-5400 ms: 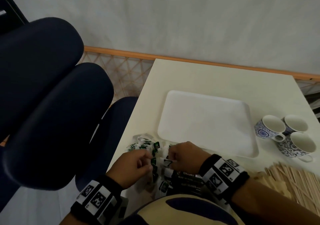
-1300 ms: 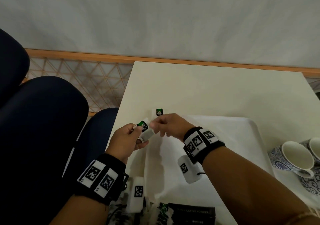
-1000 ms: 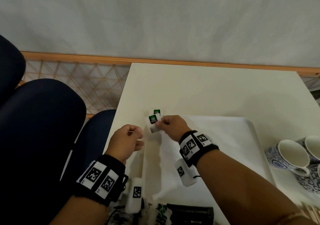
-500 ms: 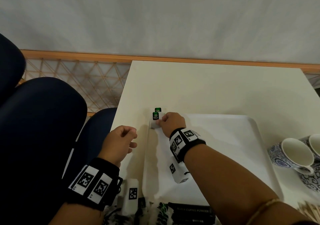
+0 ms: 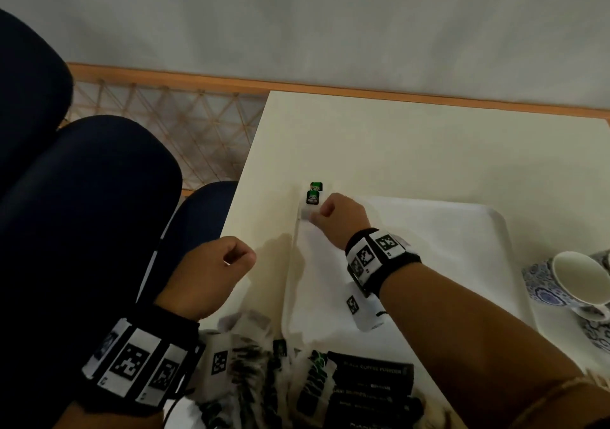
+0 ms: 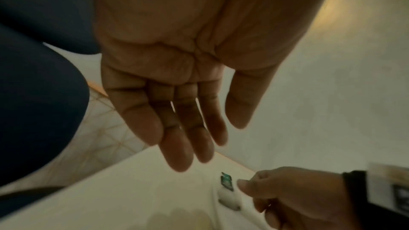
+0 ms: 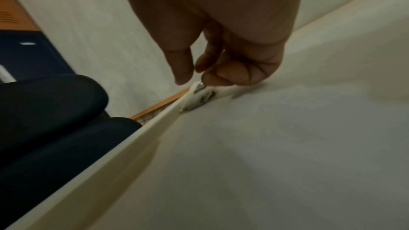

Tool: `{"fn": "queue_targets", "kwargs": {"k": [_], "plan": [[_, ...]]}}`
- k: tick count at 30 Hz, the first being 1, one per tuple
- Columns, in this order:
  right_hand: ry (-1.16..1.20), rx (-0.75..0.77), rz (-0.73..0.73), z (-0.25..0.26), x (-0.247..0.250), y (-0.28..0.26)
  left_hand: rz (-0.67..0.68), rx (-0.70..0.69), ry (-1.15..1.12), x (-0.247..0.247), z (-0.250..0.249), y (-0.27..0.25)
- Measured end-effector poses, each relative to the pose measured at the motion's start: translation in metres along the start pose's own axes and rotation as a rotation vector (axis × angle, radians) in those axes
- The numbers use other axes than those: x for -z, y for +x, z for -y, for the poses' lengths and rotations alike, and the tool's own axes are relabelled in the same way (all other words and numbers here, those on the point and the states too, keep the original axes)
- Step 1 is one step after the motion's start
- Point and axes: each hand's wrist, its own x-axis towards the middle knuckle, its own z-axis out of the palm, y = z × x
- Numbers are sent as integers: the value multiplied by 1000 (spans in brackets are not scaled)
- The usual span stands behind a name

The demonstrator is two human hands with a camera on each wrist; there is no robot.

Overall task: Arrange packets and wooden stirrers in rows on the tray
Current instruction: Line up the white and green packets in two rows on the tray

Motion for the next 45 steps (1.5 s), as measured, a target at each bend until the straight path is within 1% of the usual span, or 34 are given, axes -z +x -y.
{"fn": "queue_targets", "kwargs": {"k": [2, 4, 7, 9, 11, 13, 15, 17, 20, 24, 28, 30, 32, 35, 40, 42, 45], "plan": [[-99, 138, 135, 4, 3, -18, 84, -29, 120, 6, 12, -12], [-184, 262, 335, 9, 4, -40, 164, -32, 178, 10, 22, -23], [-284, 369, 605, 15, -3, -71, 272, -30, 199, 12, 34, -36], [-322, 414, 717, 20, -9, -87, 319, -45, 230, 10, 40, -45], [-342, 461, 773, 25, -16, -100, 338, -48, 262, 9, 44, -53], [-350, 492, 777, 27, -25, -109, 350, -46, 295, 6, 46, -59], [-409, 518, 750, 26, -34, -116, 344, -32, 301, 3, 49, -64], [-488, 561, 717, 25, -44, -120, 329, -11, 262, -1, 52, -67], [-540, 608, 651, 28, -55, -119, 311, 22, 167, -6, 57, -69], [-538, 595, 617, 30, -61, -115, 291, 30, 104, -12, 57, -68], [-590, 640, 573, 31, -63, -117, 286, 25, 68, -14, 56, -63], [-550, 638, 560, 31, -60, -116, 281, 23, 51, -14, 55, -61], [-456, 623, 556, 28, -53, -114, 260, 11, 31, -13, 52, -59], [-333, 586, 550, 24, -38, -111, 244, -50, 32, -9, 47, -57], [-126, 447, 578, 19, -16, -108, 345, -89, -14, -4, 37, -44], [-124, 426, 590, 17, -15, -108, 371, -63, -6, -5, 34, -40], [-164, 433, 613, 11, -19, -113, 406, -54, 23, -10, 34, -39]]}}
